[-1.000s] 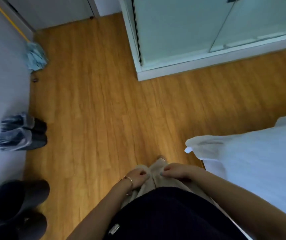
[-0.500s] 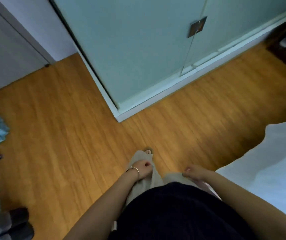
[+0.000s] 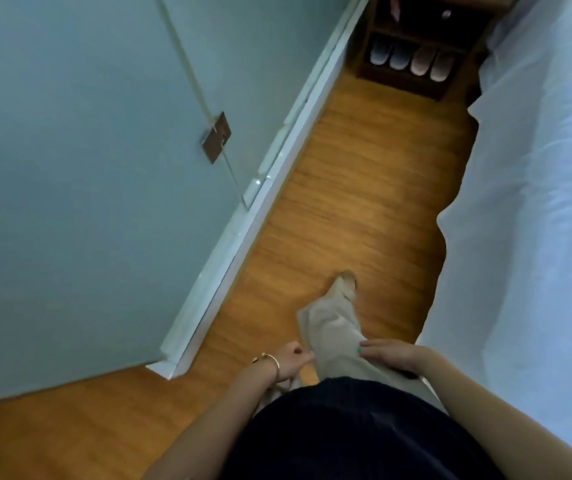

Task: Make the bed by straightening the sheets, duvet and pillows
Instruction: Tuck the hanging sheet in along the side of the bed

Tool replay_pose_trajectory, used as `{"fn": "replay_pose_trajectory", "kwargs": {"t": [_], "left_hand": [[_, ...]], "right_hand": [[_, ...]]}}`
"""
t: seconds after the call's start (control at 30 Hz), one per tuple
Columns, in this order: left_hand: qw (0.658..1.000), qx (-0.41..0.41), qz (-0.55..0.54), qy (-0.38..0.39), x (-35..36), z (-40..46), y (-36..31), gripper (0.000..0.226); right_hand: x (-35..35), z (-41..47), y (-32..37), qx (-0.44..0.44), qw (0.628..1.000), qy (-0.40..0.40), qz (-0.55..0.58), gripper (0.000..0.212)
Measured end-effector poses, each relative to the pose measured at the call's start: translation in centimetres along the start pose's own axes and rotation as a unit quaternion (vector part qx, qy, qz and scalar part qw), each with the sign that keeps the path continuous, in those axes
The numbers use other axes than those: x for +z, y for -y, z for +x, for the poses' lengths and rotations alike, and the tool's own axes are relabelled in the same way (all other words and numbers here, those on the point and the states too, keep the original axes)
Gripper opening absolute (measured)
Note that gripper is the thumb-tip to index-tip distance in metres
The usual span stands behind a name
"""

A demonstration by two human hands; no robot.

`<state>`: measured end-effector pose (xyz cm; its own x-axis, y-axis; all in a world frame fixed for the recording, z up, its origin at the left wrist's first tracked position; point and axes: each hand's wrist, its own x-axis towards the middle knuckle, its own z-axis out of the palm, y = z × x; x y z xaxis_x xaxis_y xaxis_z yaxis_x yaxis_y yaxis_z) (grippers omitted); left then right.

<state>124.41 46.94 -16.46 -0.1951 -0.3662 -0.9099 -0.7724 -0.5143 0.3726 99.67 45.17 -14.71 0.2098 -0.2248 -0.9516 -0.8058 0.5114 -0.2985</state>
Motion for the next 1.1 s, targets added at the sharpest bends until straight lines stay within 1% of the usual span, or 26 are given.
{"fn": "replay_pose_trajectory", "kwargs": {"t": [0.1,0.2,0.27,0.37,0.43,0.47,0.53,0.6,0.63,0.67,0.7,0.73,0.77,0.8,0.83,0.87,0.93,1.03,1.1], "left_hand": [[0.999,0.016,0.036,-0.027,-5.5,3.4,-6.1,0.026],[0.995,0.008,0.089,-0.042,-10.1,6.4,-12.7,0.029],[0.986,0.029,0.153,-0.057,-12.7,8.2,-17.2,0.025],[0.958,0.084,0.265,-0.064,-16.2,10.2,-25.3,0.037],[0.949,0.099,0.297,-0.050,-18.3,12.2,-29.9,0.047],[0.944,0.102,0.312,-0.034,-19.3,13.4,-31.9,0.051],[0.933,0.090,0.349,-0.002,-21.7,16.0,-35.1,0.055],[0.920,0.087,0.381,0.019,-24.7,19.3,-38.7,0.044],[0.920,0.089,0.382,0.025,-26.6,20.9,-41.0,0.038],[0.923,0.093,0.373,0.027,-28.3,22.4,-43.6,0.039],[0.930,0.093,0.356,0.028,-30.1,23.8,-46.4,0.044],[0.939,0.092,0.330,0.034,-31.8,25.1,-49.2,0.046],[0.946,0.097,0.305,0.045,-33.3,26.3,-51.8,0.037],[0.947,0.103,0.298,0.060,-34.6,27.3,-54.2,0.022],[0.942,0.108,0.309,0.077,-35.6,28.0,-56.2,0.011],[0.935,0.111,0.325,0.093,-36.5,28.7,-58.0,0.006],[0.918,0.106,0.359,0.128,-38.1,30.0,-61.0,0.005],[0.901,0.076,0.393,0.169,-39.6,32.8,-65.1,0.010],[0.894,0.078,0.401,0.186,-40.0,34.8,-68.2,0.027]], "right_hand": [[-7.8,1.8,1.4,-0.020,0.999,-0.041,0.017,0.053],[-14.6,2.7,3.1,-0.031,0.999,-0.028,-0.013,0.052],[-18.5,2.9,3.6,-0.028,0.999,-0.019,-0.001,0.049],[-23.4,3.1,3.6,-0.008,0.999,-0.013,0.050,0.053],[-26.3,3.5,3.6,0.015,0.994,-0.006,0.108,0.059],[-27.9,3.7,3.7,0.029,0.989,-0.002,0.147,0.063],[-31.4,4.9,3.4,0.048,0.974,-0.010,0.220,0.080],[-35.6,7.2,2.5,0.048,0.956,-0.035,0.287,0.102],[-37.8,8.9,1.9,0.050,0.948,-0.040,0.312,0.112],[-40.1,9.6,2.3,0.053,0.943,-0.048,0.326,0.116],[-42.6,9.3,3.7,0.054,0.938,-0.058,0.337,0.110],[-45.0,9.1,5.0,0.055,0.934,-0.068,0.346,0.097],[-47.3,8.5,6.5,0.055,0.932,-0.084,0.348,0.082],[-49.3,8.4,7.3,0.053,0.932,-0.101,0.345,0.070],[-51.3,8.2,8.0,0.053,0.931,-0.116,0.342,0.067],[-53.2,8.0,8.5,0.047,0.929,-0.129,0.343,0.070],[-57.0,7.6,9.0,0.050,0.916,-0.162,0.364,0.081],[-62.2,7.2,8.9,0.051,0.908,-0.209,0.359,0.080],[-65.6,7.1,8.6,0.041,0.906,-0.199,0.371,0.082]]}}
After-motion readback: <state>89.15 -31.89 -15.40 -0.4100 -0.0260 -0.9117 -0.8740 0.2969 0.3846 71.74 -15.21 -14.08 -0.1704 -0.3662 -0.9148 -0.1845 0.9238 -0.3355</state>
